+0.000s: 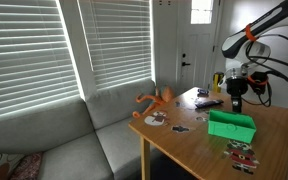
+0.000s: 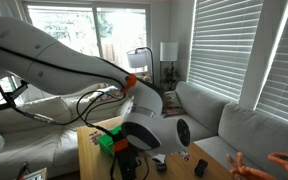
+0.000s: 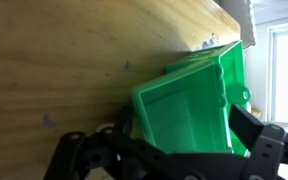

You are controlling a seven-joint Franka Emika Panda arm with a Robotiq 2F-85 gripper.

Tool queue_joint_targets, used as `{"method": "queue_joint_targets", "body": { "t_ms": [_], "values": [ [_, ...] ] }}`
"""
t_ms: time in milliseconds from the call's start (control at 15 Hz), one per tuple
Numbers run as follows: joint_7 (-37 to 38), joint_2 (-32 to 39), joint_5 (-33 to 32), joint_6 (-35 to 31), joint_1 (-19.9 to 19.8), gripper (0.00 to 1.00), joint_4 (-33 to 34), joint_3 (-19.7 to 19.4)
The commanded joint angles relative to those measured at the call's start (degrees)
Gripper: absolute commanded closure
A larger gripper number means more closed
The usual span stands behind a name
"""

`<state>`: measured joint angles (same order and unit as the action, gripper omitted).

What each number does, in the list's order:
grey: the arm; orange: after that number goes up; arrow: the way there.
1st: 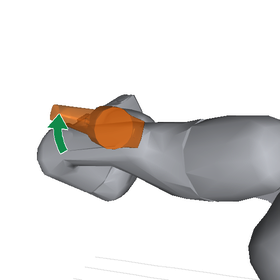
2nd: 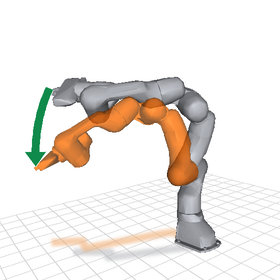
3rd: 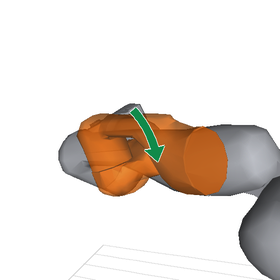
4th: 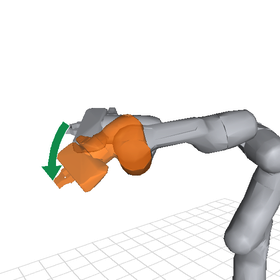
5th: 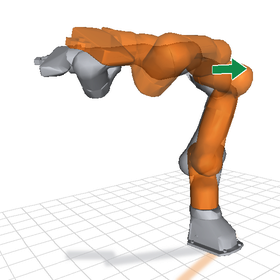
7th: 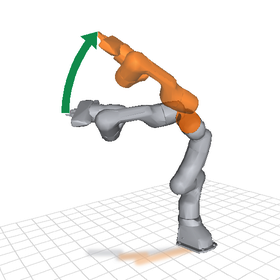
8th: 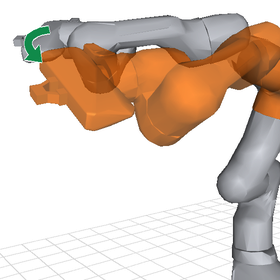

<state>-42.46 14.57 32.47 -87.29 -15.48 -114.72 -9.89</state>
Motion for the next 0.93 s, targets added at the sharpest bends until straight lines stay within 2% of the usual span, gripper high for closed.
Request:
{"method": "queue_joint_targets", "body": {
  "t_ms": [0, 867],
  "values": [
    [0.7, 0.3, 1.6, 0.6, -0.6, 0.00, 1.0, 0.3],
    [-0.3, -1.6, 4.9, 3.1, -0.5, 0.00, 2.5, 0.6]
  ]
}}
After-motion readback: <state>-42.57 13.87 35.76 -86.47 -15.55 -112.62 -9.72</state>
